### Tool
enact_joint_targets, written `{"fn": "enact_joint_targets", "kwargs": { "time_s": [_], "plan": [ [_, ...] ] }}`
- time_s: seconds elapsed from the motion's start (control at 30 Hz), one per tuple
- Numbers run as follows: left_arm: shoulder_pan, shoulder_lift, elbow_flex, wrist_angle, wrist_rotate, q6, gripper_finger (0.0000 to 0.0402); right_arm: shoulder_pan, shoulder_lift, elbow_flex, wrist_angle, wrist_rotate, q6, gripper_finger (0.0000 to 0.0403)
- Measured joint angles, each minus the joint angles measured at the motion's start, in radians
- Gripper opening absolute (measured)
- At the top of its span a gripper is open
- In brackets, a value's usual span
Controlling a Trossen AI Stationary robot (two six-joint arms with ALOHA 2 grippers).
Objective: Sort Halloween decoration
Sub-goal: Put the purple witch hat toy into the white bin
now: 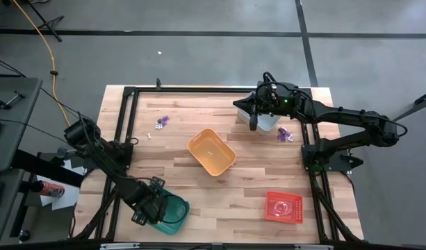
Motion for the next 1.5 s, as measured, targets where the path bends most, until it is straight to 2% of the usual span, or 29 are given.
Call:
{"fn": "enact_joint_targets", "kwargs": {
  "time_s": [0.2,0.33,0.53,0.73,0.9,1.03,1.13,1.23,1.37,1.5],
  "plan": [
    [0.055,-0.076,0.056,-0.062,0.108,0.064,0.0168,0.000,0.000,0.000,0.000,0.000,0.000,0.0002],
    [0.093,-0.168,0.125,-0.114,0.097,0.141,0.0168,0.000,0.000,0.000,-0.010,0.000,0.000,0.0002],
    [0.161,-0.286,0.249,-0.298,-0.049,0.321,0.0168,0.000,0.000,0.000,-0.046,0.000,-0.007,0.0002],
    [0.221,-0.348,0.331,-0.466,-0.270,0.539,0.0168,0.000,0.000,0.000,-0.063,0.000,-0.045,0.0002],
    [0.302,-0.354,0.319,-0.554,-0.350,0.585,0.0168,0.000,0.000,0.000,-0.070,0.000,-0.045,0.0002],
    [0.447,-0.368,0.267,-0.580,-0.432,0.541,0.0168,0.000,0.000,0.000,-0.070,0.000,-0.061,0.0002],
    [0.593,-0.395,0.227,-0.509,-0.463,0.562,0.0168,0.000,0.000,0.000,-0.070,0.000,-0.071,0.0002],
    [0.748,-0.423,0.200,-0.349,-0.468,0.577,0.0168,0.000,0.000,0.000,-0.070,0.000,-0.071,0.0002],
    [0.939,-0.469,0.159,0.018,-0.434,0.595,0.0168,0.000,0.000,0.000,-0.070,0.000,-0.071,0.0002],
    [1.086,-0.488,0.103,0.486,-0.303,0.586,0.0168,0.000,-0.001,0.000,-0.070,0.000,-0.071,0.0002]
  ]
}}
